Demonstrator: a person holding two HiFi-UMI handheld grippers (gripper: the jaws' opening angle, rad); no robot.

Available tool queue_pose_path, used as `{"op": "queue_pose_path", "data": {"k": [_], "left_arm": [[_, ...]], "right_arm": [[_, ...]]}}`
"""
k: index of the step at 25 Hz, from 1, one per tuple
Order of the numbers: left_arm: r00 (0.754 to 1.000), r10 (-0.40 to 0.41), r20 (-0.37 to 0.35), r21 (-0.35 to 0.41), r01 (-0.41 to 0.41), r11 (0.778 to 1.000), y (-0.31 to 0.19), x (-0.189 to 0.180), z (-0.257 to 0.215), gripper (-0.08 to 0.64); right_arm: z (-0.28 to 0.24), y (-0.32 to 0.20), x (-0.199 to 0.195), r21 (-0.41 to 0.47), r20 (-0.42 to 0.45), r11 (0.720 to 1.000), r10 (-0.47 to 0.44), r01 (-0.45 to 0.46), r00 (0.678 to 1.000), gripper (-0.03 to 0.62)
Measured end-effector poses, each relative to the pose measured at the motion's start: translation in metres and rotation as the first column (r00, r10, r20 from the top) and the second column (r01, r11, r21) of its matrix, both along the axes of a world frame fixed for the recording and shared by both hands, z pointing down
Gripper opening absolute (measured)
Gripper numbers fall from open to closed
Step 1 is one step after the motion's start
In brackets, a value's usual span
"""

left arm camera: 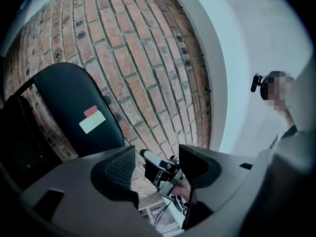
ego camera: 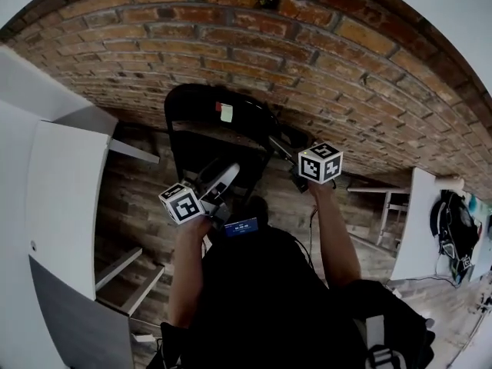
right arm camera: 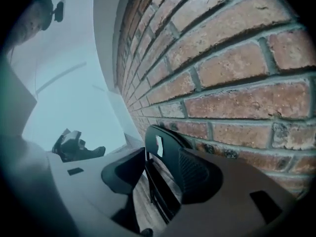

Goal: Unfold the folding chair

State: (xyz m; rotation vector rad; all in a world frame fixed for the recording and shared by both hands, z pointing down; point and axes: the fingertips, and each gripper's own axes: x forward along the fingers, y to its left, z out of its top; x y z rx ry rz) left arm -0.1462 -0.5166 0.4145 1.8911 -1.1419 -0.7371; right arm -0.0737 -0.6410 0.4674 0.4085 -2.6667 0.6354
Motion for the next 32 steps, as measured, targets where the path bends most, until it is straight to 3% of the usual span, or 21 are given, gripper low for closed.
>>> {"op": "queue_pose_path", "data": {"k": [11, 22, 32], "left_arm": [[0.999, -0.037, 0.038, -0.064, 0.039, 0.997, -0.011, 0.005, 0.020, 0.275], [0.998, -0.064, 0.020, -0.099, 0.065, 0.993, -0.001, -0.001, 0.041, 0.275], [0.995, -0.099, -0.012, -0.142, 0.096, 0.985, 0.014, -0.016, 0.068, 0.275]], "right_arm": [[0.060, -0.049, -0.039, 0.115, -0.180, 0.982, -0.125, 0.147, 0.976, 0.193], [0.086, -0.055, -0.064, 0.152, -0.240, 0.936, -0.277, 0.318, 0.931, 0.189], [0.088, -0.046, -0.040, 0.176, -0.270, 0.942, -0.235, 0.287, 0.934, 0.169]]}}
